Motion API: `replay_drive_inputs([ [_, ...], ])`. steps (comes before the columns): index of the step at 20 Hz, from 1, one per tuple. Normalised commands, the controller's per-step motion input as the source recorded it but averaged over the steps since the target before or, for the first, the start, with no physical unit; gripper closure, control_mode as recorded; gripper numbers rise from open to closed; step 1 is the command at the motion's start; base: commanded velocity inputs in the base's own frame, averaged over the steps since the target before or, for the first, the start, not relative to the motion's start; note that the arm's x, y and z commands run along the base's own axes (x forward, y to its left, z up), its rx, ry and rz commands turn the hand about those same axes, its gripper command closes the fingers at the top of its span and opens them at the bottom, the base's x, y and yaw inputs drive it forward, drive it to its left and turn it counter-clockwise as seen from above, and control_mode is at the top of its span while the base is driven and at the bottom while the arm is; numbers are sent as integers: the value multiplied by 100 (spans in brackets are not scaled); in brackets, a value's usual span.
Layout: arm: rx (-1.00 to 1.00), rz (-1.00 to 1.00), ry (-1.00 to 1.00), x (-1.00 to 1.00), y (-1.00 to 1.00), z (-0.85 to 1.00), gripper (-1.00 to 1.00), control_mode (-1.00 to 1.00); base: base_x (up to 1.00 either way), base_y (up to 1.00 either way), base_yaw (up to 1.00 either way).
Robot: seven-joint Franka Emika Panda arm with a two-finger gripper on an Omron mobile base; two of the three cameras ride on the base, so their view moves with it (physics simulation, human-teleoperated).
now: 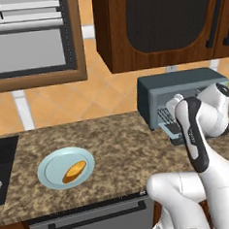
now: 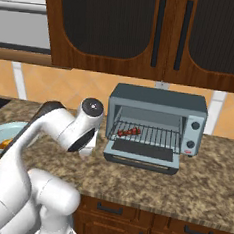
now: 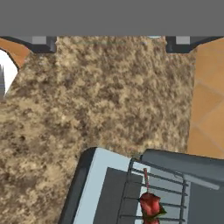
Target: Pick up the kebab skewer and baguette bread, and place them inside the toaster oven. Close the toaster oven door and start by setting the timer.
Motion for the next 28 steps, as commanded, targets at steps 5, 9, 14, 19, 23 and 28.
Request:
replay_drive_inputs([
  [5, -16, 24, 10, -8, 100, 25, -100, -100, 0, 0, 0],
  [9, -18, 28, 7, 0, 100, 18, -100, -100, 0, 0, 0],
  [14, -14, 23, 7, 16, 100, 2, -100, -100, 0, 0, 0],
  [19, -2, 16, 15, 55, 98, 0, -100, -100, 0, 0, 0],
  [23, 0, 9, 5, 43, 86, -25, -100, -100, 0, 0, 0],
  [28, -1, 3, 4, 6, 75, -54, -100, -100, 0, 0, 0],
])
